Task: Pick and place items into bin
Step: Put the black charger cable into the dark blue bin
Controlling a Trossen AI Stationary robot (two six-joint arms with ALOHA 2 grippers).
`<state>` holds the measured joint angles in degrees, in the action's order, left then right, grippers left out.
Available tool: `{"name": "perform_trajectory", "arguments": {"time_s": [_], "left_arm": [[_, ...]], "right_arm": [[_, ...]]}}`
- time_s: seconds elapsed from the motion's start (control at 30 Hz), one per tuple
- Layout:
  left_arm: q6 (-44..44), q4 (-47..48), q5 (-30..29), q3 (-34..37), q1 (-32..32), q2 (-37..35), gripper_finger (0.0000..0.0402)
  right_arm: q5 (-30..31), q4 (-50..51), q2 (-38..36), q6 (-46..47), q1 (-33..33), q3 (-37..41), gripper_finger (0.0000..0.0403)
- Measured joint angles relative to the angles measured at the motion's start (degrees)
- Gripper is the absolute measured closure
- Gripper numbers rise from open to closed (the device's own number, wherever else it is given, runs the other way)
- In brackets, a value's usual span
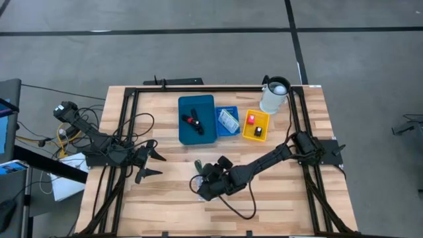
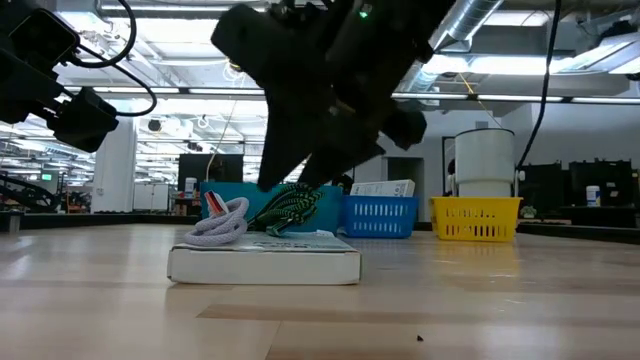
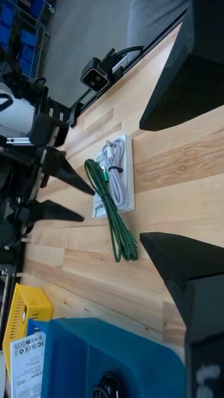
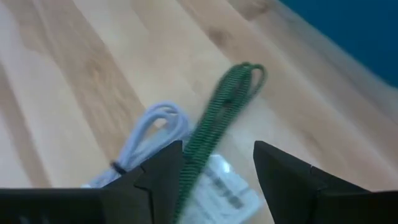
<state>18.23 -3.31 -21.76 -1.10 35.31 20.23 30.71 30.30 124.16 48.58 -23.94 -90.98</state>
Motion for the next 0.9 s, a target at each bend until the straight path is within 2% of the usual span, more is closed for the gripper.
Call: {"name": "perform_trajectory", "arguments": {"time_s": [0.13, 0.43, 0.9], "left_arm": [[-0.01, 0.0, 0.0, -0.02, 0.0, 0.0, 0.0132], [-0.01, 0.0, 0.0, 0.0, 0.01, 0.02, 0.0132], [-0.01, 0.15, 0.0, 0.0, 0.0, 0.0, 0.0132]], "right_arm": [[-1.62, -2.93, 0.0, -0.56, -0.03, 0.33, 0.0214], [-2.71, -2.95, 0.0, -0.55, 0.02, 0.35, 0.0217], [-11.33, -7.87, 4.2, -2.12, 1.37, 0.1, 0.0223]]}}
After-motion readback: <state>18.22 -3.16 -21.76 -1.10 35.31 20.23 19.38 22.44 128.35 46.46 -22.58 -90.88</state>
